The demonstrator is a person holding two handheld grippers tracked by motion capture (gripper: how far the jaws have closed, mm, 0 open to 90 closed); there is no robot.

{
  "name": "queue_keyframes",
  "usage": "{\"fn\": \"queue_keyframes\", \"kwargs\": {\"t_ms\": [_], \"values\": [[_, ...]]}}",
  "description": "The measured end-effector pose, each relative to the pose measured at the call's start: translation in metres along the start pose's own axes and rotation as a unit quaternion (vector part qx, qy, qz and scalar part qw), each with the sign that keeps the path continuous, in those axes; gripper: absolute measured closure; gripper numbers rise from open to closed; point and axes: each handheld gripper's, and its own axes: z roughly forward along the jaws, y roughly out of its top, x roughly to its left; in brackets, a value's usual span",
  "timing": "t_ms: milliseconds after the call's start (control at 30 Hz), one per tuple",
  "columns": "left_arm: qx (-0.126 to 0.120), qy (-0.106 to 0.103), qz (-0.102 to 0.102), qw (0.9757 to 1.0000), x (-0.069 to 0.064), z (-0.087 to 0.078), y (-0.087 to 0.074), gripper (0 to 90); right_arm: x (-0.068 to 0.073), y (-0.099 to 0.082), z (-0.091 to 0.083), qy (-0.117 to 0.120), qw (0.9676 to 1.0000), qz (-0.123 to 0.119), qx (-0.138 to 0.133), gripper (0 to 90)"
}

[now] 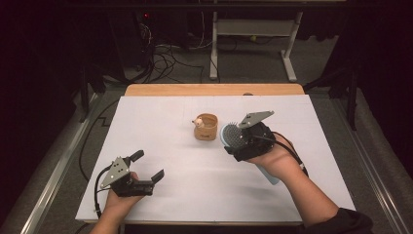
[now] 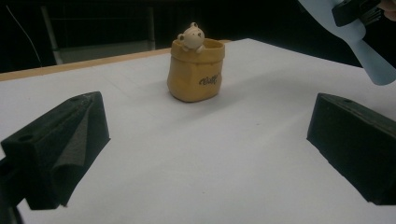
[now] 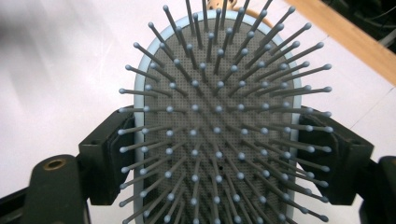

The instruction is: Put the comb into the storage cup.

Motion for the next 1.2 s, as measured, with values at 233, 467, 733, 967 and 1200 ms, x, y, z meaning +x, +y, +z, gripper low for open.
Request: {"fn": "queue_keyframes", "kwargs": {"t_ms": [233,467,733,967,1200], "values": [[-0.002,0.0,0.001,1.0,0.0,0.0,0.001,0.1,-0.001,-0.004,-0.005,-0.007,0.9993,0.013,-0.035,20.9],[-0.003,0.001,-0.002,1.0,0.0,0.0,0.001,0.1,-0.001,-0.01,-0.006,-0.01,0.9977,0.017,-0.064,20.9],[-0.004,0.0,-0.003,1.0,0.0,0.0,0.002,0.1,-0.001,-0.017,-0.006,-0.017,0.9948,0.028,-0.096,20.9],[-0.007,0.001,-0.002,1.0,0.0,0.0,0.002,0.1,0.0,-0.022,-0.006,-0.023,0.9919,0.031,-0.121,20.9],[-0.011,0.002,-0.006,0.9999,0.0,0.0,0.003,0.1,0.001,-0.028,-0.005,-0.033,0.9881,0.037,-0.145,20.9]]}}
